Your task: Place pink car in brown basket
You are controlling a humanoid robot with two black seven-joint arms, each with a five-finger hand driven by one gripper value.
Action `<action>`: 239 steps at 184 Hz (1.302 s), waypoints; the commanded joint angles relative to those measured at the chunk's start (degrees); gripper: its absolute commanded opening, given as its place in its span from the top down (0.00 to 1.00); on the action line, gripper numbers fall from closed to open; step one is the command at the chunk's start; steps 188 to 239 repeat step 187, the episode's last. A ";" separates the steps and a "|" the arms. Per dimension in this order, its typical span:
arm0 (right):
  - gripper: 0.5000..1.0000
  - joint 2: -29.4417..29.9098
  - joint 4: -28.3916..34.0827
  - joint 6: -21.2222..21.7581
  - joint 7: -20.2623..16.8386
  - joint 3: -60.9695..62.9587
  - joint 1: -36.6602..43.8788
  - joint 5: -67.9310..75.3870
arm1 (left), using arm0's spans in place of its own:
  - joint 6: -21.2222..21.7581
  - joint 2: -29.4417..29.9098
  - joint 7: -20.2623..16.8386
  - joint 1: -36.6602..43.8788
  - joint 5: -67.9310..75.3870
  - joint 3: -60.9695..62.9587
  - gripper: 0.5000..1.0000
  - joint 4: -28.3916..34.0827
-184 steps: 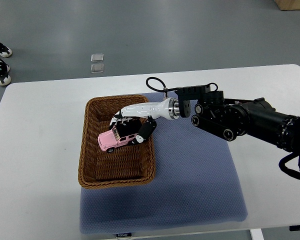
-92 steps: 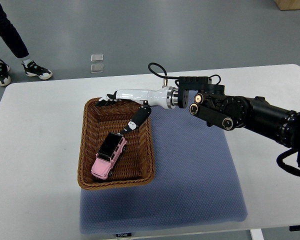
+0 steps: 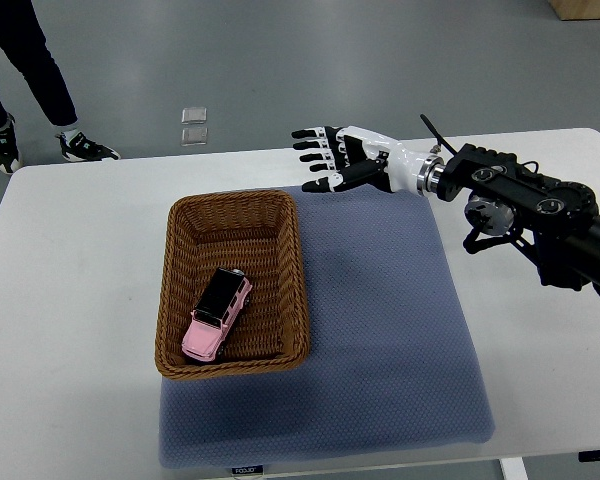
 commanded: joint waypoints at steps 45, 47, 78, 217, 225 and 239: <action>0.17 -1.03 -5.31 1.76 -6.14 6.66 -6.13 20.10 | -0.03 0.00 0.00 -0.03 0.00 0.00 0.00 0.00; 0.17 -1.03 -5.49 1.76 -6.23 6.66 -6.21 20.72 | 0.05 0.00 0.00 0.05 0.00 0.00 0.00 0.00; 0.17 -0.94 -7.16 1.76 -6.23 6.75 -7.27 23.97 | 0.05 0.00 0.00 -0.03 0.00 0.00 0.00 0.00; 0.17 -0.32 -9.80 0.62 -5.53 6.84 -7.88 23.88 | 0.05 0.00 0.00 0.05 0.00 0.00 0.00 0.00; 0.17 -0.32 -9.80 0.62 -5.53 6.84 -7.88 23.88 | 0.05 0.00 0.00 0.05 0.00 0.00 0.00 0.00; 0.17 -0.32 -9.80 0.62 -5.53 6.84 -7.88 23.88 | 0.05 0.00 0.00 0.05 0.00 0.00 0.00 0.00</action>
